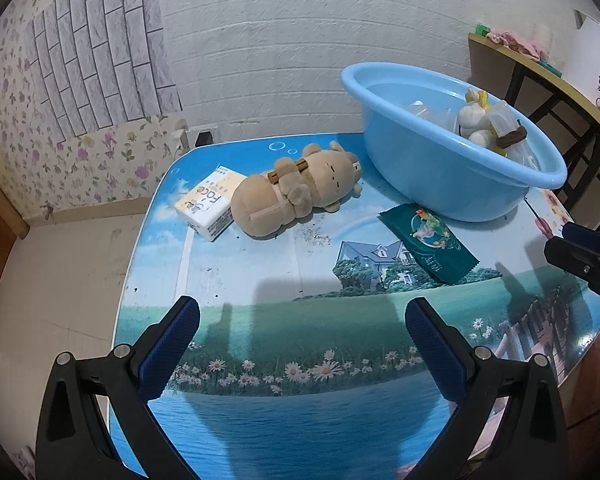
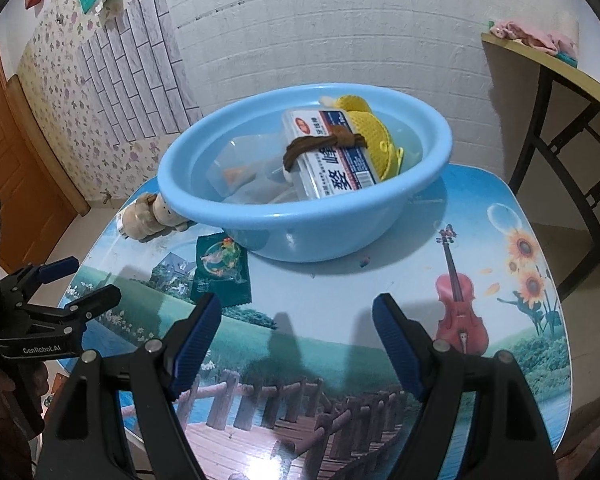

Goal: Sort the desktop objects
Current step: 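Move both open grippers away from the basin toward the remaining table items, then grasp the white tissue pack with the left gripper while the right grasps the green snack packet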

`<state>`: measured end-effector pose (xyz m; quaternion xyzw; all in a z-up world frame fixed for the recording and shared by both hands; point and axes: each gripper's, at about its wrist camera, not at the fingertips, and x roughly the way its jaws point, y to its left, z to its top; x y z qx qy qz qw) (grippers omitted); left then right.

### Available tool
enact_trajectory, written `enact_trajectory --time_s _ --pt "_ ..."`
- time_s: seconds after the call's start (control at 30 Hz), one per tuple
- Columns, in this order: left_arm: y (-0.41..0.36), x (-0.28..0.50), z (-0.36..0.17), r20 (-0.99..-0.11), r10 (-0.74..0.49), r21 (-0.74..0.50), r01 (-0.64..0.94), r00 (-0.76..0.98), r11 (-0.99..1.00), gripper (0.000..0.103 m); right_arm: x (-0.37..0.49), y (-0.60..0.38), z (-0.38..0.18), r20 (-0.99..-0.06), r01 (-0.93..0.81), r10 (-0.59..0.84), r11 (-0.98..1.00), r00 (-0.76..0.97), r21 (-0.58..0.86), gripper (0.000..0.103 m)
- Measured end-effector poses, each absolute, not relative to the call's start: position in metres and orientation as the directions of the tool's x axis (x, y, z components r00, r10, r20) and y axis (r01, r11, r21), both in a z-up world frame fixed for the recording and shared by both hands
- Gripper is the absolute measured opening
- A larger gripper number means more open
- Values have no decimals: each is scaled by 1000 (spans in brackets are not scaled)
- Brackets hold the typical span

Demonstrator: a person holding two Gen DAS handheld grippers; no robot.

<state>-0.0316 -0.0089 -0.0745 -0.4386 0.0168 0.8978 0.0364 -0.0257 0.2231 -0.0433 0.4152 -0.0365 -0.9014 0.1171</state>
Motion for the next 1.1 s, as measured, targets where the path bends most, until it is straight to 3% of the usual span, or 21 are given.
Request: enact_trajectory --time_s 0.5,1.1 --pt "-25 -36 -81 -794 41 -5 -61 -607 -998 103 -31 213 -56 -762 189 -255 -966 -596 176 79" --pt "-87 -89 -92 -810 -30 112 -104 -586 -988 103 -58 149 -71 -792 266 -290 -949 -537 167 79"
